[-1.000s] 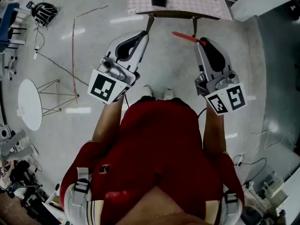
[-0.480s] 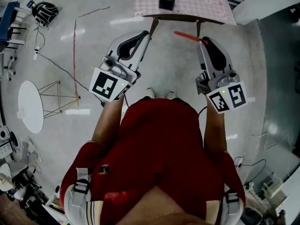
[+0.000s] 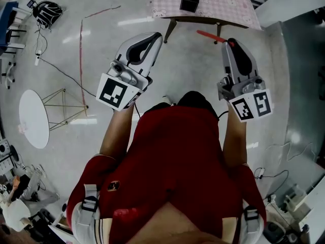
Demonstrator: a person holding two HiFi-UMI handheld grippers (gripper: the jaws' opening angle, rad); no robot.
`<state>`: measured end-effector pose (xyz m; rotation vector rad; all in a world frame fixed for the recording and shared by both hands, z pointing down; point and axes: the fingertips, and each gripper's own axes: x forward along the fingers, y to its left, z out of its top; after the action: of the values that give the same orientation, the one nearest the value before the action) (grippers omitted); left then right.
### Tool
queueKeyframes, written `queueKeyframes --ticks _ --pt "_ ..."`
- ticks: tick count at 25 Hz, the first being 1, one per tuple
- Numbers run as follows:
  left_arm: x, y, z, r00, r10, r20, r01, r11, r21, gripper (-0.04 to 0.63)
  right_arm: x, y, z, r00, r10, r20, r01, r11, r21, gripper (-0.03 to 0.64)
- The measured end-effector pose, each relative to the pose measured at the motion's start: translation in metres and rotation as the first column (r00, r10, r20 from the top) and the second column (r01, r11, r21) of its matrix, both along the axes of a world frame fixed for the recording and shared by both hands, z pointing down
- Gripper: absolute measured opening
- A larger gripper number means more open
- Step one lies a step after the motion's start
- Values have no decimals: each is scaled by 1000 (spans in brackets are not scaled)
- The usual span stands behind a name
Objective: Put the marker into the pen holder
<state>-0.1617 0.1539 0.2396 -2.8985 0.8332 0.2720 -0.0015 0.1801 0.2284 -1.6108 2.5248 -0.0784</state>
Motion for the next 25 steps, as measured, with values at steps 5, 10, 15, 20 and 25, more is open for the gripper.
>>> queueKeyframes --ticks 5,10,15,20,25 --pt "-7 -4 4 1000 5 -18 -5 1000 -13 6 -8 -4 -1 1000 7 -21 -7 1000 -5 58" --pt "-6 -16 8 1000 6 -23 -7 1000 -22 6 -8 -16 2 1000 5 -29 -6 1000 -12 58" --pt "1 -32 14 1000 -7 -12 6 1000 -26 6 3 -34 10 1000 1 -19 -2 1000 -14 58" --pt "13 -57 16 1000 -24 9 24 999 -25 6 18 -62 15 1000 -10 -8 10 1000 -13 58" --pt "30 -90 18 999 -38 26 38 999 -25 6 33 -96 20 999 -29 -16 28 999 -15 58"
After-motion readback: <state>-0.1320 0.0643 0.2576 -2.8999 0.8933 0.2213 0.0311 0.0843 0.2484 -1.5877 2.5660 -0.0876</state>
